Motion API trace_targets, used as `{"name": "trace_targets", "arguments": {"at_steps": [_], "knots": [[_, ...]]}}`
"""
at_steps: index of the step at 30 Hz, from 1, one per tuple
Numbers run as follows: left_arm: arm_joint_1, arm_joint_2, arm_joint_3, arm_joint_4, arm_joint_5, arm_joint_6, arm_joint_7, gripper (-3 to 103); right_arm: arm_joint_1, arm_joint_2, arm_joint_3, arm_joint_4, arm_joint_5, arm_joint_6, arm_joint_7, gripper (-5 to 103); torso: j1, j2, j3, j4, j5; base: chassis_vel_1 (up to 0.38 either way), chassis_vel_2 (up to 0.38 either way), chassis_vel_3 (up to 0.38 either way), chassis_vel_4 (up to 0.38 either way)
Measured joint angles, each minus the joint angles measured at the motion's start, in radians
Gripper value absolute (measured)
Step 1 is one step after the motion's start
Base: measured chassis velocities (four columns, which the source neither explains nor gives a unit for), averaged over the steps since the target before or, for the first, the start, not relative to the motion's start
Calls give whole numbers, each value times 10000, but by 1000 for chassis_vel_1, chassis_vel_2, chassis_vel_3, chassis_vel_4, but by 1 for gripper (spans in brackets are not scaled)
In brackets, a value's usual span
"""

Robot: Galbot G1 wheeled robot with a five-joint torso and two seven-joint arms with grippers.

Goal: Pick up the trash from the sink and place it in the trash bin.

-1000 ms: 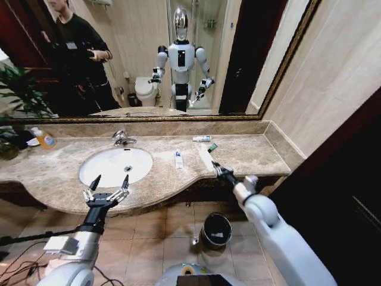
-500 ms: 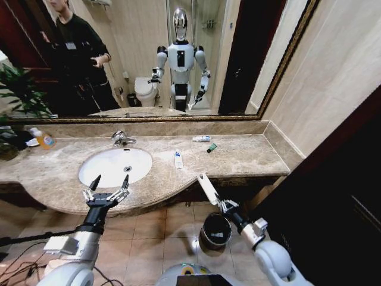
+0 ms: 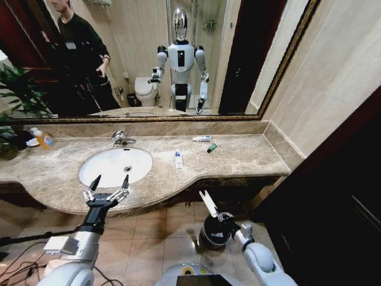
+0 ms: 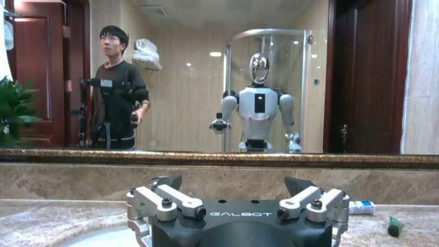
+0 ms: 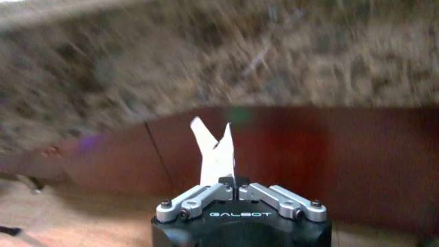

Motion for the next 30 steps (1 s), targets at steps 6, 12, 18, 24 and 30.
{"name": "trace_targets", "arguments": {"at_steps": [6,12,18,24,30], "knots": [[0,0,0,0,0,0,0,100,619,258,-14,-1323,-115,-20,68,0,0,0,0,-1,-1,0,0,0,0],[0,0,0,0,0,0,0,100,1063,529,13,-2389,-455,144,66,0,1,0,0,0,-1,0,0,0,0],[0,0,0,0,0,0,0,100,1315,892,118,-3279,-1042,488,113,0,0,0,0,0,-1,0,0,0,0],[0,0,0,0,0,0,0,100,1320,1034,111,-3502,-1114,509,219,0,0,0,0,-1,-2,0,0,0,0],[0,0,0,0,0,0,0,100,1495,1272,148,-3988,-1332,620,261,0,0,0,0,0,-1,0,0,0,0]]}}
